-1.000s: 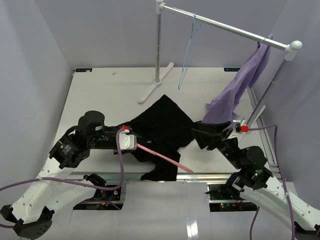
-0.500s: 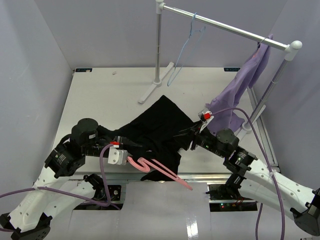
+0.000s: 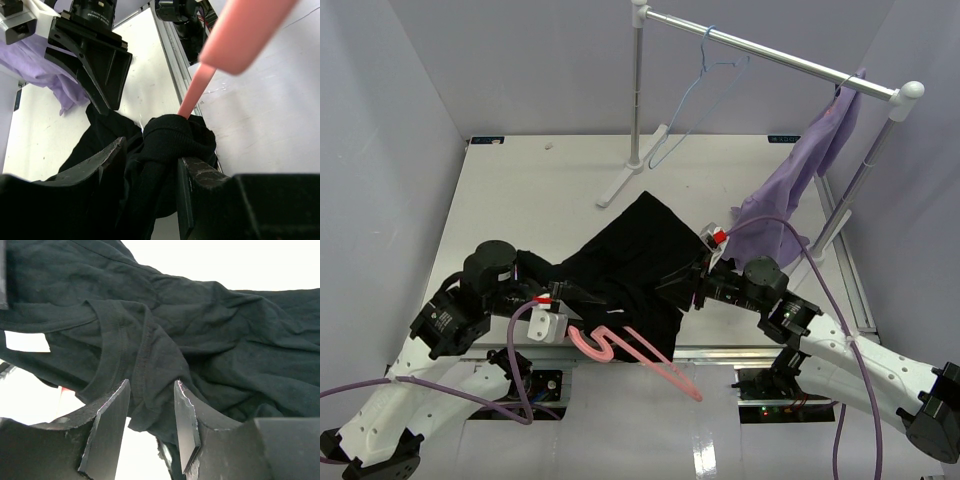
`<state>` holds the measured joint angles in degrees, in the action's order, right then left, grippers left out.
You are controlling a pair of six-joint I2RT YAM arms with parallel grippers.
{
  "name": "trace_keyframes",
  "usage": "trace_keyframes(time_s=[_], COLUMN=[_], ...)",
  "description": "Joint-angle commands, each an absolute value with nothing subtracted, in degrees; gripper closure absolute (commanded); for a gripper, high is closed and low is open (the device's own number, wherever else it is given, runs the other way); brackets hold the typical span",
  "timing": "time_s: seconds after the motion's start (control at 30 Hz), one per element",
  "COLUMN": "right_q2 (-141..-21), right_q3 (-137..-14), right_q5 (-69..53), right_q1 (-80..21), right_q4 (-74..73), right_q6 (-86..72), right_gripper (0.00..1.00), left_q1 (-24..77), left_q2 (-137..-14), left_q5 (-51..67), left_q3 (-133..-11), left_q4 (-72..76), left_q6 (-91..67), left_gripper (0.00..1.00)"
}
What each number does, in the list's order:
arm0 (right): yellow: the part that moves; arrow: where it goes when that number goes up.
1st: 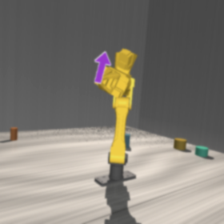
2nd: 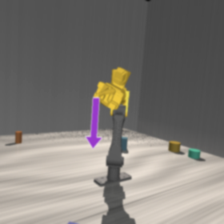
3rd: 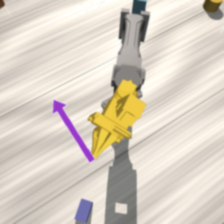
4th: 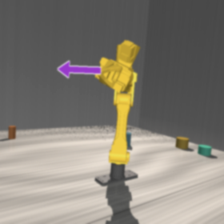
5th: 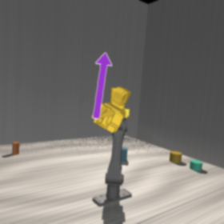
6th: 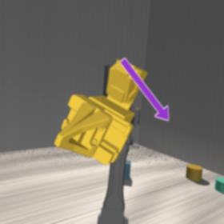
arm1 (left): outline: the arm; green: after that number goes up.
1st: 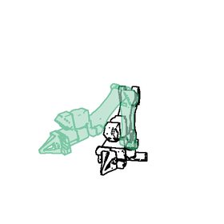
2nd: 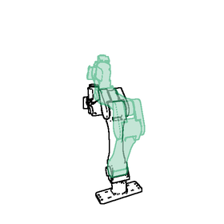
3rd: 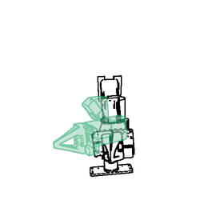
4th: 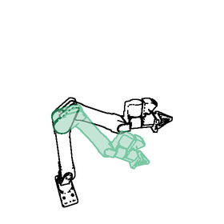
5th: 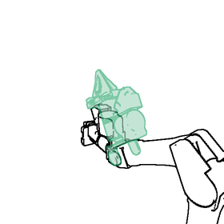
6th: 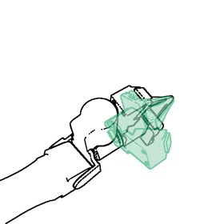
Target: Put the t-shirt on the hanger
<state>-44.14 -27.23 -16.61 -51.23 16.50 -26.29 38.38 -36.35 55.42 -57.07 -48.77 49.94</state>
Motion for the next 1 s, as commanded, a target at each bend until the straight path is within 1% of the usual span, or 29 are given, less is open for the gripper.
trace_keyframes(time_s=[0.0,0.13,0.33,0.57,0.77,0.97], right_q2=[-42.0,-41.2,-41.9,-46.1,-51.9,-55.0], right_q3=[-27.3,-26.8,-27.6,-29.4,-32.6,-34.5], right_q5=[-18.5,-19.1,-19.0,-15.4,-15.0,-12.9], right_q1=[-51.9,-51.9,-52.4,-54.5,-56.6,-58.7], right_q4=[20.5,19.9,17.6,13.2,13.3,16.4], right_q6=[-27.1,-26.6,-25.6,-25.4,-24.6,-23.9], right_gripper=[0.53,0.53,0.54,0.55,0.55,0.56], left_q1=[38.5,38.5,38.4,38.5,38.5,38.5], left_q2=[-35.0,-34.9,-35.0,-33.9,-32.4,-31.3], left_q5=[62.1,63.9,63.5,63.6,63.5,63.6], left_q3=[-56.3,-56.0,-56.0,-55.1,-54.5,-53.4], left_q4=[-47.6,-48.8,-49.7,-49.0,-48.6,-47.1], left_q6=[53.2,54.7,55.2,55.2,55.1,54.5], left_gripper=[1.0,1.0,1.0,1.0,1.0,1.0])
